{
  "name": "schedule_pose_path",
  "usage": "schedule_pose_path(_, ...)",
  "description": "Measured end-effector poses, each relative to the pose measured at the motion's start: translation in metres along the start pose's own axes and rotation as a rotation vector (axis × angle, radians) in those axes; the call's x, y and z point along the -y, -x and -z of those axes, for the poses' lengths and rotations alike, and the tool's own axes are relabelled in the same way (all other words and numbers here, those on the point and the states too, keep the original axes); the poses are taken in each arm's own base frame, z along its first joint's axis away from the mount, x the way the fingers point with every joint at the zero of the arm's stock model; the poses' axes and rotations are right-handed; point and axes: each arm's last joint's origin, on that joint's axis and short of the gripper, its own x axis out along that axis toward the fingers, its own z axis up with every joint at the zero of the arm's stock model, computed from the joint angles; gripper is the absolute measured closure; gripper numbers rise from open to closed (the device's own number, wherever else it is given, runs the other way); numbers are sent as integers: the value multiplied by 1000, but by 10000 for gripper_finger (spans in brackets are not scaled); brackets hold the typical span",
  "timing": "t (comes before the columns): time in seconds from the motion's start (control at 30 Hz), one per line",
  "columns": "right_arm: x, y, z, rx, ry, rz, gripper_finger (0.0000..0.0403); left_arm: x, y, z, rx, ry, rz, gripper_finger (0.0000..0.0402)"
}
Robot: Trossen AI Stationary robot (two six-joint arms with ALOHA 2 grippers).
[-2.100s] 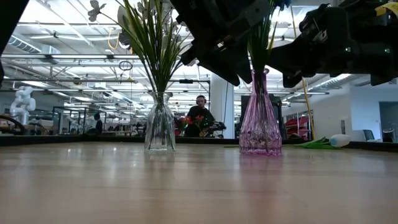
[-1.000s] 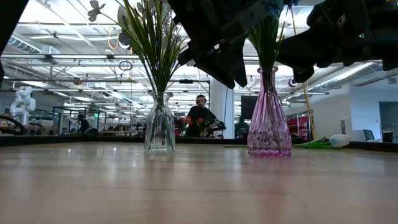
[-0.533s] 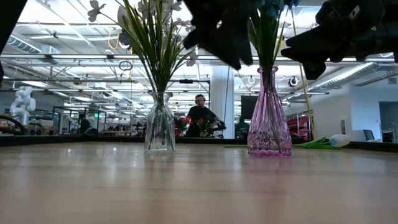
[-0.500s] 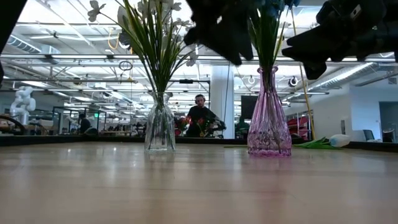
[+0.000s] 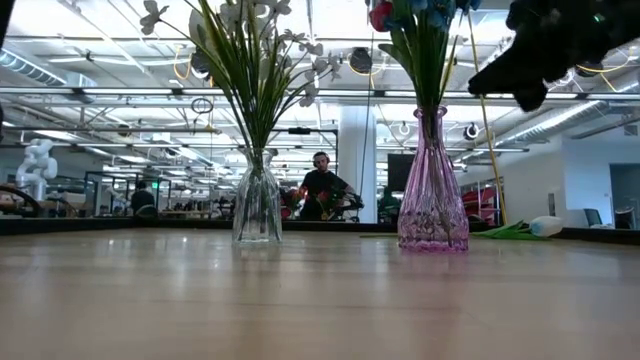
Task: Sort flowers into vase by color
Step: Put the white flower into the transparent vase
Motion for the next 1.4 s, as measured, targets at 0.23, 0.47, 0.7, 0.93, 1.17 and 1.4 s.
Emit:
schedule_pose_path(0.23,4,10,-32,-38,-72,321,399,-47,66,-1,72,-47,-52,259)
schedule_pose_path(0.47,21,5,-35,19,-407,465,402,-96,117,10,84,-115,-118,259)
schedule_pose_path(0.7,33,-10,-34,91,-751,566,402,-134,143,33,88,-171,-53,259)
schedule_pose_path(0.93,42,-45,-22,47,-939,666,403,-162,129,70,74,-190,4,259)
schedule_pose_path(1.17,61,-69,-9,4,-1153,782,403,-180,116,113,58,-159,24,259)
schedule_pose_path(1.4,91,-80,-22,-48,-1257,833,403,-185,108,140,122,-130,35,259)
